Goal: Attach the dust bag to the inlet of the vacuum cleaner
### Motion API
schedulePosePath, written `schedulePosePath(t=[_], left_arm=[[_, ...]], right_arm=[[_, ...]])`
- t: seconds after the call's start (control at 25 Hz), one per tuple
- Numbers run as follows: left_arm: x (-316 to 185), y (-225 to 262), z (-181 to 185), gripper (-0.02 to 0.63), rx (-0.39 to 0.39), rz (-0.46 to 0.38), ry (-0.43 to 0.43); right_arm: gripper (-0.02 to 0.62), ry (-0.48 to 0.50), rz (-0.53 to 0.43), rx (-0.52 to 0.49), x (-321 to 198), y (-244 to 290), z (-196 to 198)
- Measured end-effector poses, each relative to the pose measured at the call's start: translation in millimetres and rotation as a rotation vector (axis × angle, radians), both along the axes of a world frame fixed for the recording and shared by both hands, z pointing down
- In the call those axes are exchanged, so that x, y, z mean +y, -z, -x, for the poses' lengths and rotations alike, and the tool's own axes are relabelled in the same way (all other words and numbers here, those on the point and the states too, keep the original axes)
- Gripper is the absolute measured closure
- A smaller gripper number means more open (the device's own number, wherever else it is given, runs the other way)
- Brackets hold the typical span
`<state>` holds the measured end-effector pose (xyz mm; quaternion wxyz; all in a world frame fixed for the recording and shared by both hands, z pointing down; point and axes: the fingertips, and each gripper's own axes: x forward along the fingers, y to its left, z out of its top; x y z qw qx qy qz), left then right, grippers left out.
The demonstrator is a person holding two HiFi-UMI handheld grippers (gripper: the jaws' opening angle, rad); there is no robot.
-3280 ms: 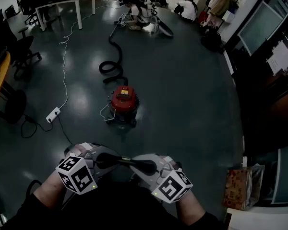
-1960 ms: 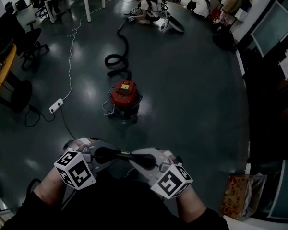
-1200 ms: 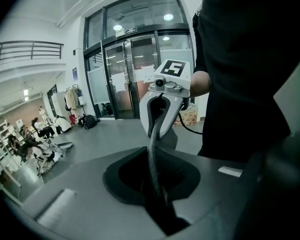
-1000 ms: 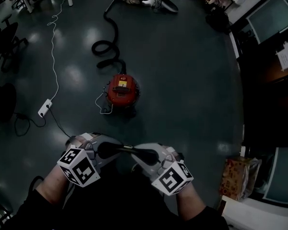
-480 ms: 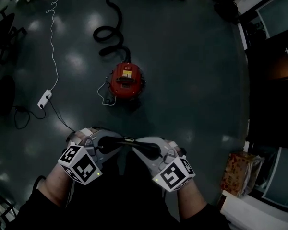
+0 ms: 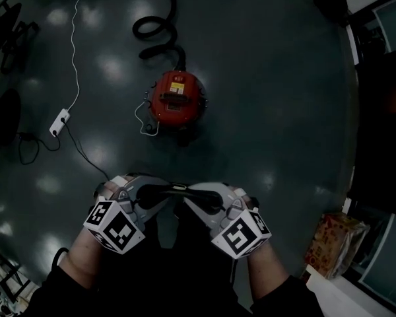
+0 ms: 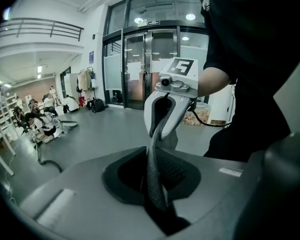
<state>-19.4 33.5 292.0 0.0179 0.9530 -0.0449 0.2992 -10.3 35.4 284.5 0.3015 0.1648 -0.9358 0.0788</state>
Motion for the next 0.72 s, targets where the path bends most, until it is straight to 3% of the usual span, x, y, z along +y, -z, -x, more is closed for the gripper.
schedulePosePath(t=[0.72], left_arm=[[-35.4, -167.1, -5.8, 0.555, -0.012, 0.034, 0.054]], right_arm=[[0.552, 0.018, 0.027, -0.006, -37.3, -166.5, -3.1]])
